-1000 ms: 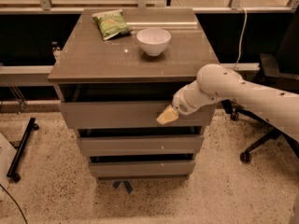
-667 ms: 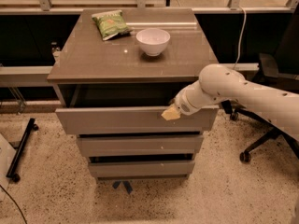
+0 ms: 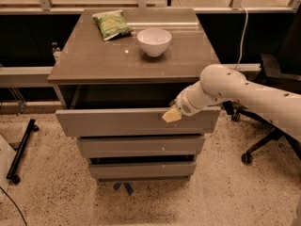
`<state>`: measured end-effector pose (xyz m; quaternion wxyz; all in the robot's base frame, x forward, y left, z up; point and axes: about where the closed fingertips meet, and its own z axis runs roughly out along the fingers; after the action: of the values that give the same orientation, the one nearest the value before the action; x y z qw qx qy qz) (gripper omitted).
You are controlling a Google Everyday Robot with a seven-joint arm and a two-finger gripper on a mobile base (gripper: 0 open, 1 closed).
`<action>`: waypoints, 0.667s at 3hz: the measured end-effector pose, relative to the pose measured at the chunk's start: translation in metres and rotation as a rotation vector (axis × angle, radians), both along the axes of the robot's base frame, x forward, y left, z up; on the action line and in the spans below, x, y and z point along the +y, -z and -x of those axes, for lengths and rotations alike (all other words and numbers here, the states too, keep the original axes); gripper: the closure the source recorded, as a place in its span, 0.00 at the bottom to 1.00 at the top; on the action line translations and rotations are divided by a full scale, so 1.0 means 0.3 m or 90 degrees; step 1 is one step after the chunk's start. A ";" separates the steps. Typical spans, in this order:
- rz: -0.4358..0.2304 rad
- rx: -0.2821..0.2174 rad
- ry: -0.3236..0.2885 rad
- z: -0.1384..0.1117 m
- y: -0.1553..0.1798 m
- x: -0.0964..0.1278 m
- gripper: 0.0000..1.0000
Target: Open top drawer
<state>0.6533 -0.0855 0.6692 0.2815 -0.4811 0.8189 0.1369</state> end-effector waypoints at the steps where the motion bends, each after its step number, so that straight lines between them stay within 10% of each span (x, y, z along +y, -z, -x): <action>1: 0.003 0.005 -0.012 0.000 0.006 0.009 0.16; 2: 0.018 0.015 -0.056 0.054 0.020 0.001 0.00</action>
Offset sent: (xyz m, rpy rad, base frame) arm -0.0422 -0.0094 -0.0092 -0.0737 0.0365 0.2071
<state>0.6371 -0.0853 0.6631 0.2588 -0.5189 0.8020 0.1433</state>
